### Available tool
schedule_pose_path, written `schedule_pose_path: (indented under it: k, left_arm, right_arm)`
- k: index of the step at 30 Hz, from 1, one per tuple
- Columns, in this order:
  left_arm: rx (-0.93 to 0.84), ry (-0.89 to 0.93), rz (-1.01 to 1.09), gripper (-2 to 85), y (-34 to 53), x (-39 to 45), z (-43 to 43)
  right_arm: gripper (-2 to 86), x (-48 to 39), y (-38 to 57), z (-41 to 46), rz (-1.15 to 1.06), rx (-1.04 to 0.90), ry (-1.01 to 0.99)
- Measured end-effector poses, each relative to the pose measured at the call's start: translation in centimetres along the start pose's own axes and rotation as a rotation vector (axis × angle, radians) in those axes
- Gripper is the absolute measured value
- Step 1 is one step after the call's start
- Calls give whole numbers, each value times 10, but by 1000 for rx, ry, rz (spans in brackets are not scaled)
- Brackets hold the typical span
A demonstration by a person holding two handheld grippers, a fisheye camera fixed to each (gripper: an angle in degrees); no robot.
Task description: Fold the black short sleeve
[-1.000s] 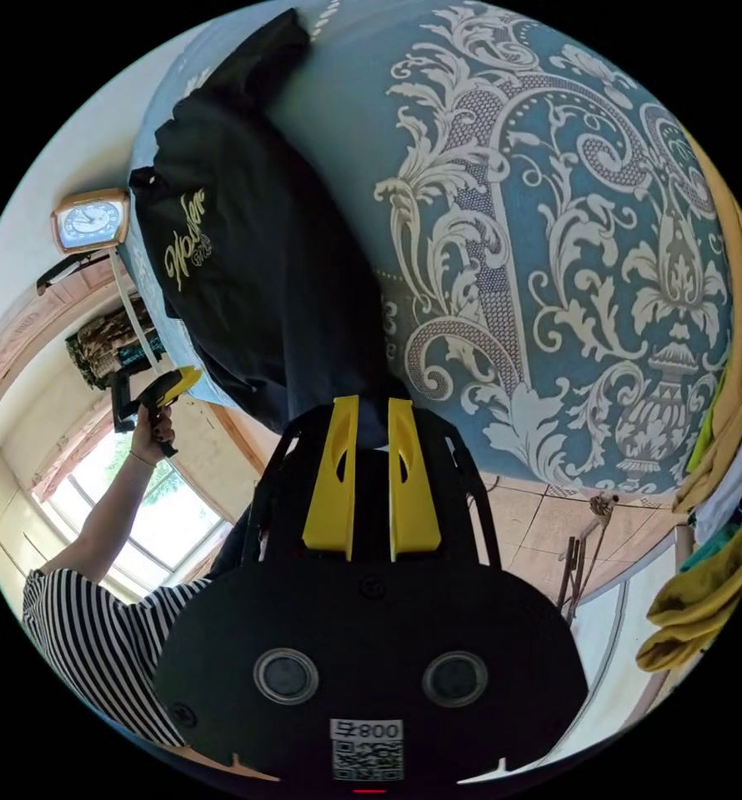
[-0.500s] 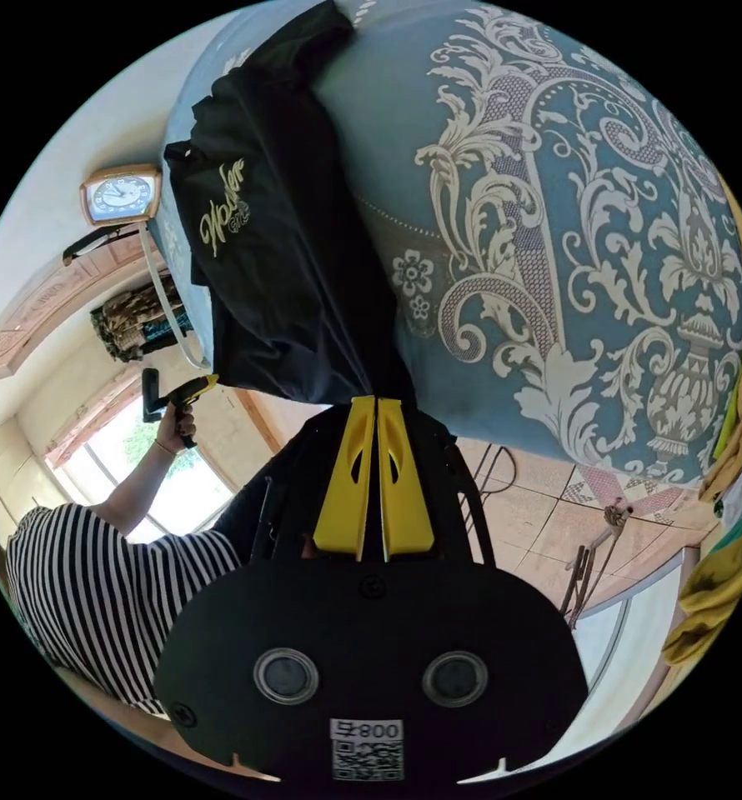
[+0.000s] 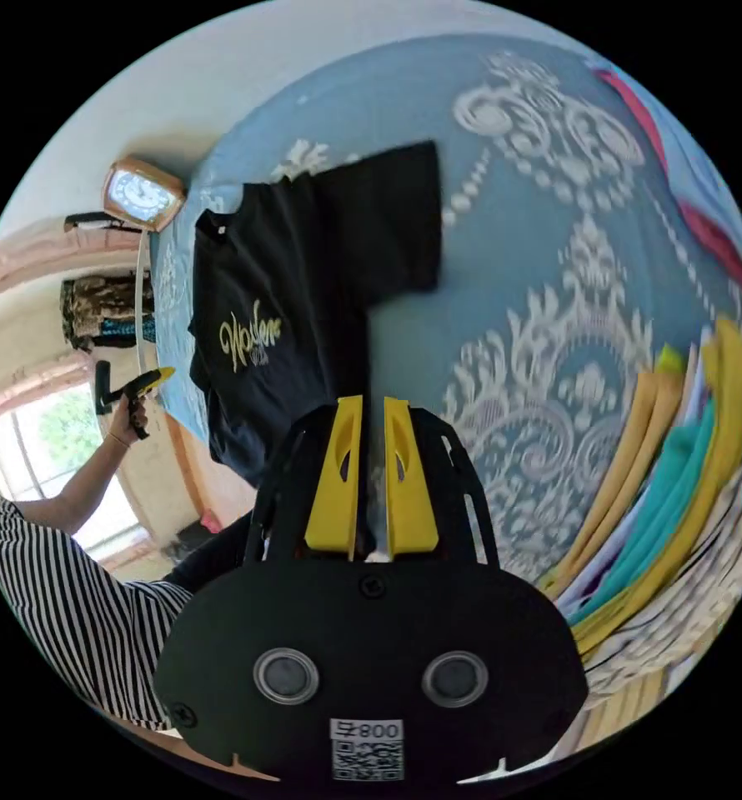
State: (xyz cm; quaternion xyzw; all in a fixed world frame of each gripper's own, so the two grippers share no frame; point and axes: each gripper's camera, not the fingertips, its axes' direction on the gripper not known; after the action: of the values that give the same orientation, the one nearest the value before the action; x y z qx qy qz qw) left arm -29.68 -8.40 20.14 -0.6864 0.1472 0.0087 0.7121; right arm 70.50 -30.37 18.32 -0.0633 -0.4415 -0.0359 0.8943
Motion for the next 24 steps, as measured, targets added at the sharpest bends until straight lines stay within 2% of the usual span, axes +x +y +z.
schedule_pose_path:
  k: [5, 10, 13, 17, 24]
  left_arm:
    - [19, -110, 235, 103, -68, 45, -1]
    - [-10, -185, 277, 99, -86, 59, 12]
    - [-69, -210, 248, 82, -78, 56, 29]
    - [-44, -292, 226, 40, -47, 56, 33]
    - [-43, -265, 210, 12, 9, 47, 30]
  right_arm:
    - [66, -81, -95, -23, -262, 52, 144]
    - [79, -141, -147, -13, -397, -6, 301]
    - [80, -172, -163, 0, -454, -33, 389]
    - [79, -203, -169, 24, -459, -105, 492]
    - [24, -247, -148, 11, -430, -52, 493]
